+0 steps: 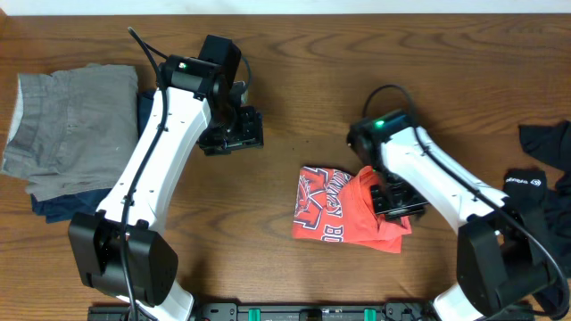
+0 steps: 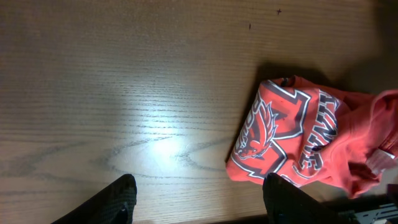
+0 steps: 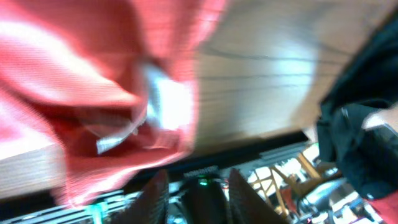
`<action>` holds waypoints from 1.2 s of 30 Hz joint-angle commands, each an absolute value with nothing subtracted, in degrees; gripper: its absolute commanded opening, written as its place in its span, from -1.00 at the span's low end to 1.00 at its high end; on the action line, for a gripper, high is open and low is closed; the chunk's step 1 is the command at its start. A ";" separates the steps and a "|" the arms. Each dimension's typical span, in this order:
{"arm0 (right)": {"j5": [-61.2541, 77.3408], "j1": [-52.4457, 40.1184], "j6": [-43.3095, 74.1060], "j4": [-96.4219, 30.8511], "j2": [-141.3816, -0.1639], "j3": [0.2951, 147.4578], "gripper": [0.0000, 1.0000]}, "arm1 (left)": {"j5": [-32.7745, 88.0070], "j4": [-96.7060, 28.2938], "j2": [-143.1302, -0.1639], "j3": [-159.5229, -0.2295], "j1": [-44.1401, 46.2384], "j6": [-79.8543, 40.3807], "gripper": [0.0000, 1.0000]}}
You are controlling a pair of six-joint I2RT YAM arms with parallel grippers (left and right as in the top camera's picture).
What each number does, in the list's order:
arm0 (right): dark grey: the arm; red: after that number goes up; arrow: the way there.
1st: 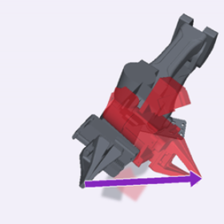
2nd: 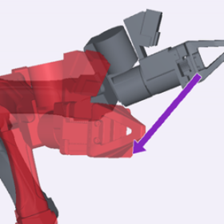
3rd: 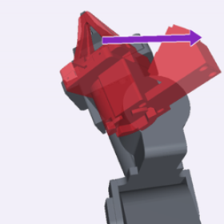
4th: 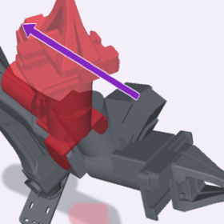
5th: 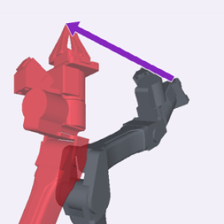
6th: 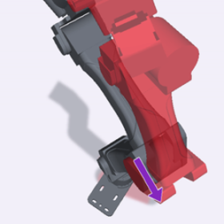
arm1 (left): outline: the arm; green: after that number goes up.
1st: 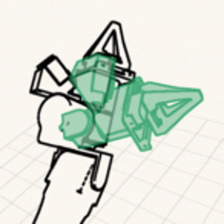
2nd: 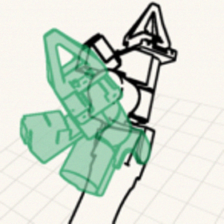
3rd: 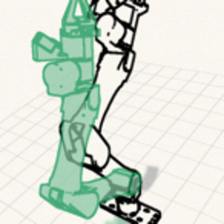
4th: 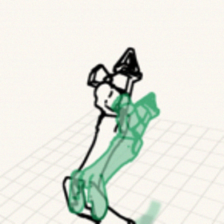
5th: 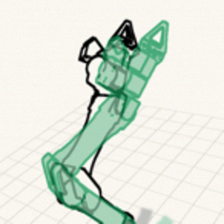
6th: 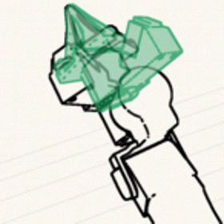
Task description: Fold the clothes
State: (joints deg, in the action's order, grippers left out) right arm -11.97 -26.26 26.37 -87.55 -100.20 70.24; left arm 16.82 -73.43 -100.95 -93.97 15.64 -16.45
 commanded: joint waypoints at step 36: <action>-7.60 -11.55 33.89 -72.86 -94.08 60.20 -0.98 | 17.34 -73.63 -101.19 -93.43 15.51 -15.00 0.33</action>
